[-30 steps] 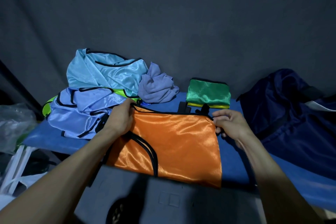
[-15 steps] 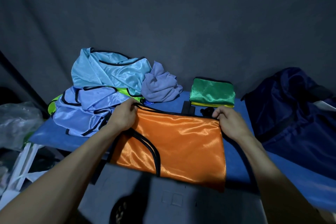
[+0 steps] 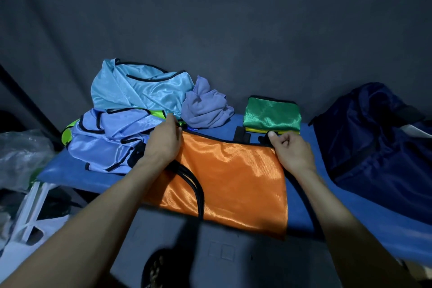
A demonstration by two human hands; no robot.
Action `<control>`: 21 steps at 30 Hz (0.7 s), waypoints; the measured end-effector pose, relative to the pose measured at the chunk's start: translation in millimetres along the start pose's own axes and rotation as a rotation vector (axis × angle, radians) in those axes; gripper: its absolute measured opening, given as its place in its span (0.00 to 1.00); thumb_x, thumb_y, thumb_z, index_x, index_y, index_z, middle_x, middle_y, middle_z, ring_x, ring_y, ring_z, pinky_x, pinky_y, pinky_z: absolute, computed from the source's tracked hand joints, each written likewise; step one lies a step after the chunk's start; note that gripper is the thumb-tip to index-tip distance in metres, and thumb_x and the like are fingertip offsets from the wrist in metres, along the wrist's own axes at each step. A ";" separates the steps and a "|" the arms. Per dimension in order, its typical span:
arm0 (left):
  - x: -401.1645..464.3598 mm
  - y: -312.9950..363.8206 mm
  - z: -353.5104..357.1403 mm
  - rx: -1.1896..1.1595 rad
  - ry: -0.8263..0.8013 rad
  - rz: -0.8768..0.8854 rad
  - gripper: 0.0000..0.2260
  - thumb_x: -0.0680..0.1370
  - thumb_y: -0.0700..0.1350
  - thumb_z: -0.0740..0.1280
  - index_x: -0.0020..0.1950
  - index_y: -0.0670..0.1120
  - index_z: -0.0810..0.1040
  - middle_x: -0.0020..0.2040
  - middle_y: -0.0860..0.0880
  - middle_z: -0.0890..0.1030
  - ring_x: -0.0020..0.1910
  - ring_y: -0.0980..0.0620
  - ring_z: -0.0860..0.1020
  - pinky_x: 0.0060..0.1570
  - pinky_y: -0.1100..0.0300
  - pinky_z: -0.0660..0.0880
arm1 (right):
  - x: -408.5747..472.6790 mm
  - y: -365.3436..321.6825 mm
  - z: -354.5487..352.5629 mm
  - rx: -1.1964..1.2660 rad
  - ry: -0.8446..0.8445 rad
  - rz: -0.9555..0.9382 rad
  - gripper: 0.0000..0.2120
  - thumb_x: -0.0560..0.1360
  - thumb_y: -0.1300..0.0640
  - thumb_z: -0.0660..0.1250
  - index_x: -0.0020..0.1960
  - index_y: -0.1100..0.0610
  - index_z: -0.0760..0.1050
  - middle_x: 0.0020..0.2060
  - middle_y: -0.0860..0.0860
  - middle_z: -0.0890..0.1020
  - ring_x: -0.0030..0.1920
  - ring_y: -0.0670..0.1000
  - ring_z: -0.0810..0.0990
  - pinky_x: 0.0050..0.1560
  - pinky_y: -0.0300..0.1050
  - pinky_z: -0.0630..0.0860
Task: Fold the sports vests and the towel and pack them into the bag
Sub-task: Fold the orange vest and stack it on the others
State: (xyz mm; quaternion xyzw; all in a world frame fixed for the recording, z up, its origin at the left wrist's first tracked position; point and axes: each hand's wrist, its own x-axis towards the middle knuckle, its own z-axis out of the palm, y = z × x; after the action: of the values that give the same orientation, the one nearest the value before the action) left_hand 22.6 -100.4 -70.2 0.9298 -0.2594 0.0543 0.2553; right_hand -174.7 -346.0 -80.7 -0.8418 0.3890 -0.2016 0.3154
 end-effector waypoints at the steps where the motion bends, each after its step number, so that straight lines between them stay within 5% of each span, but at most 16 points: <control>1: -2.0 2.6 -4.3 0.101 0.016 0.047 0.12 0.83 0.46 0.62 0.62 0.41 0.69 0.55 0.39 0.77 0.52 0.36 0.77 0.43 0.47 0.71 | -0.5 1.1 -5.9 -0.021 -0.029 0.022 0.27 0.77 0.32 0.63 0.48 0.58 0.75 0.40 0.49 0.80 0.44 0.53 0.80 0.43 0.51 0.76; 4: -16.8 19.2 -15.3 0.263 0.151 0.265 0.16 0.81 0.50 0.65 0.66 0.44 0.71 0.60 0.43 0.73 0.57 0.41 0.74 0.47 0.46 0.76 | -7.5 3.9 -19.8 -0.085 -0.156 0.086 0.26 0.75 0.31 0.66 0.45 0.56 0.72 0.39 0.52 0.76 0.42 0.53 0.76 0.42 0.48 0.71; 7: -42.2 38.9 -13.0 0.008 -0.112 0.495 0.18 0.82 0.59 0.59 0.67 0.51 0.72 0.61 0.50 0.74 0.60 0.48 0.74 0.57 0.49 0.75 | -19.0 -1.4 -15.7 -0.067 -0.190 0.149 0.27 0.74 0.34 0.70 0.42 0.59 0.73 0.38 0.53 0.81 0.39 0.54 0.79 0.42 0.49 0.75; 10: -48.3 26.9 3.3 0.318 -0.409 0.536 0.32 0.77 0.73 0.50 0.76 0.59 0.63 0.75 0.52 0.65 0.74 0.46 0.62 0.74 0.40 0.59 | -26.7 -8.8 -4.8 0.055 -0.157 0.181 0.23 0.72 0.37 0.74 0.46 0.58 0.77 0.41 0.53 0.84 0.42 0.55 0.84 0.48 0.56 0.82; 15: -55.6 13.6 13.9 0.313 -0.435 0.512 0.35 0.77 0.75 0.47 0.81 0.63 0.52 0.83 0.52 0.49 0.82 0.46 0.43 0.77 0.36 0.37 | -27.7 -19.1 -14.9 0.583 -0.033 0.336 0.14 0.74 0.58 0.77 0.56 0.55 0.77 0.45 0.53 0.83 0.43 0.52 0.84 0.45 0.49 0.82; 18: -75.5 34.3 21.7 0.302 -0.525 0.501 0.35 0.77 0.75 0.47 0.82 0.63 0.46 0.83 0.54 0.41 0.81 0.46 0.38 0.77 0.36 0.35 | -22.9 -9.2 -27.7 0.595 0.065 0.337 0.14 0.75 0.60 0.76 0.59 0.56 0.77 0.42 0.54 0.84 0.41 0.52 0.83 0.46 0.49 0.81; 21: -75.7 45.2 22.7 0.315 -0.418 0.482 0.34 0.78 0.73 0.48 0.82 0.61 0.53 0.84 0.52 0.47 0.82 0.45 0.44 0.78 0.36 0.41 | -22.7 3.5 -33.6 0.376 0.059 0.337 0.19 0.76 0.52 0.74 0.64 0.57 0.76 0.51 0.54 0.83 0.50 0.55 0.82 0.56 0.53 0.79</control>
State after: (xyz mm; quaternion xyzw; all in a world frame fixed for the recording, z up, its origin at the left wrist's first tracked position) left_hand -66.3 -110.5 -87.2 0.8608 -0.5065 -0.0392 0.0302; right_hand -210.2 -342.5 -61.1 -0.6855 0.4886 -0.2394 0.4839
